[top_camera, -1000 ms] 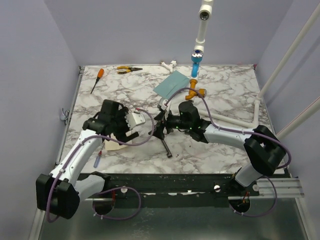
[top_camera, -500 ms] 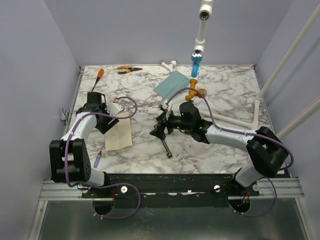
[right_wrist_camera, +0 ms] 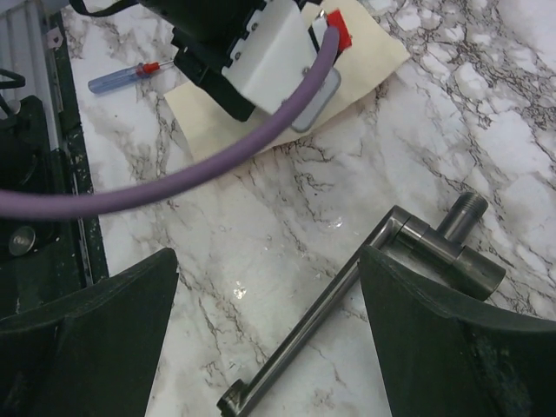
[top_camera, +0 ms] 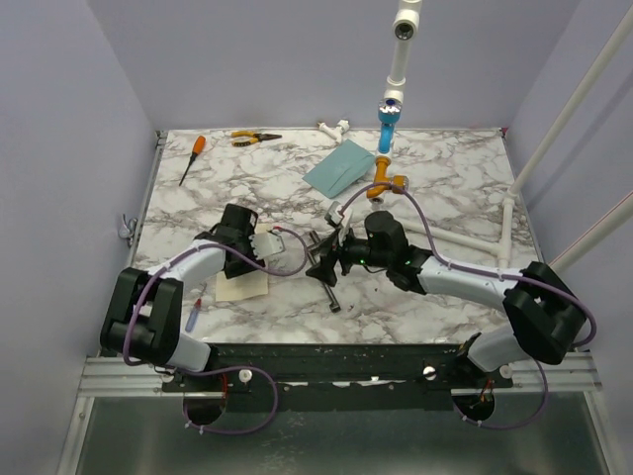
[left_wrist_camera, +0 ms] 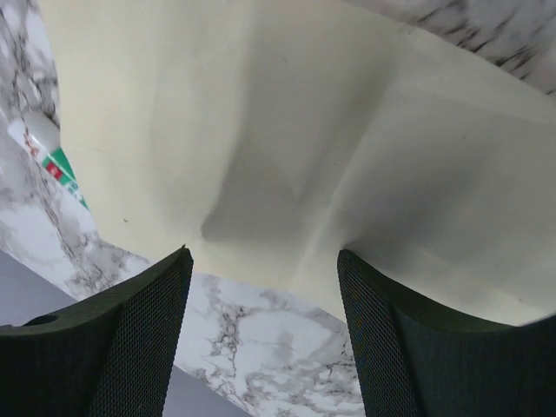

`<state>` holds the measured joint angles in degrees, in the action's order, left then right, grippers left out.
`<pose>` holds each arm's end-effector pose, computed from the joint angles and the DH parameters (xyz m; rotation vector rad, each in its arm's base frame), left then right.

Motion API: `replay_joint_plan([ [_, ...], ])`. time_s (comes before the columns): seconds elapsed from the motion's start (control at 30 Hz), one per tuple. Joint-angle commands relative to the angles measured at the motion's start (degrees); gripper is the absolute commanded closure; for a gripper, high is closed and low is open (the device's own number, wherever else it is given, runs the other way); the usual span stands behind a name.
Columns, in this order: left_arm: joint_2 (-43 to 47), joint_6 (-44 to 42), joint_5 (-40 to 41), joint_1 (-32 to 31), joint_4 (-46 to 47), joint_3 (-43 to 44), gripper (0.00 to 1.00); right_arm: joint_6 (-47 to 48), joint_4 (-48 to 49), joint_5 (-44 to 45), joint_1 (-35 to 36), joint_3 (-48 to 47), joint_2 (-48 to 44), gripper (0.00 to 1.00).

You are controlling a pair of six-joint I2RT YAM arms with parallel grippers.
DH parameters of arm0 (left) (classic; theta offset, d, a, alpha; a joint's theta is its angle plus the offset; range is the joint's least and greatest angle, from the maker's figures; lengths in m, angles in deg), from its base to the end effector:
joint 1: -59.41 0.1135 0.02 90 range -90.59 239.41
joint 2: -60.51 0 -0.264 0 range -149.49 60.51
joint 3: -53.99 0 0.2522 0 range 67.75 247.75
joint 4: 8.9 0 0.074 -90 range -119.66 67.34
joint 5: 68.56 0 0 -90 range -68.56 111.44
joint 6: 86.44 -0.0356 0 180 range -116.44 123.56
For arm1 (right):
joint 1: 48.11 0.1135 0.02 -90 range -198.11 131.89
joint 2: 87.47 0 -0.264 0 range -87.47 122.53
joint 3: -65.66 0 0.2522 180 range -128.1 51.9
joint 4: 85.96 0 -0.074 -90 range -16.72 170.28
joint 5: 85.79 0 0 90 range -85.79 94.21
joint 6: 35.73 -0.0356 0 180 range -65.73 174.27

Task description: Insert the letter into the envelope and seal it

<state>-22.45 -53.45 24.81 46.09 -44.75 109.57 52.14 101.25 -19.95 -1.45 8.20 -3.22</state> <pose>0.2544 -0.0581 0.1617 1.5465 2.2282 0.3142 0.2083 0.2420 0.2268 -1.0279 1.7207 0.9639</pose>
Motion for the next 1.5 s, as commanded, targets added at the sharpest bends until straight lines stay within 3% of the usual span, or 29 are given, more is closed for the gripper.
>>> replay_joint_plan([
  [0.0, -1.5, 0.15, -1.08, -7.75, -1.79, -4.13, 0.31, -1.12, -1.84, 1.76, 0.19, 1.75, -2.55, 0.12],
  [0.17, -0.04, -0.95, -3.05, -14.1, -4.11, -4.33, 0.29, 1.3, -2.61, 0.61, 0.32, 5.35, -5.51, 0.13],
  [0.27, 1.14, -1.76, -5.92, -15.03, -8.33, -3.36, 0.29, 7.5, 1.8, 0.75, 2.29, 11.36, -10.09, 0.13],
  [0.4, 2.92, -1.1, -11.5, -16.95, -12.47, -1.64, 0.29, 18.14, 10.18, 9.98, 7.93, 18.62, -13.96, 0.12],
  [0.6, 3.14, 1.72, -15.46, -17.2, -15.9, 2.99, 0.26, 33.06, 18.06, 15.38, 12.91, 16.72, -4.48, 0.11],
  [0.8, 8.85, 2.16, -19.31, -15.71, -20.38, 5.87, 0.23, 49.24, 18.47, 14.1, 15.58, 14.77, 3.9, 0.09],
  [1.13, 10.9, 2.49, -24.57, -5.28, -22.61, 7.44, 0.22, 57.04, 19.83, 13.63, 19.7, 9.15, 16.08, 0.1],
  [1.33, 9.81, 3.05, -24.83, -3.91, -22.56, 7.65, 0.22, 57.46, 20.13, 12.15, 22.0, 7.18, 20.02, 0.11],
  [1.47, 9.22, 3.33, -24.39, -3.6, -22.65, 8.0, 0.22, 54.44, 20.34, 11.08, 22.37, 4.75, 21.96, 0.23],
])
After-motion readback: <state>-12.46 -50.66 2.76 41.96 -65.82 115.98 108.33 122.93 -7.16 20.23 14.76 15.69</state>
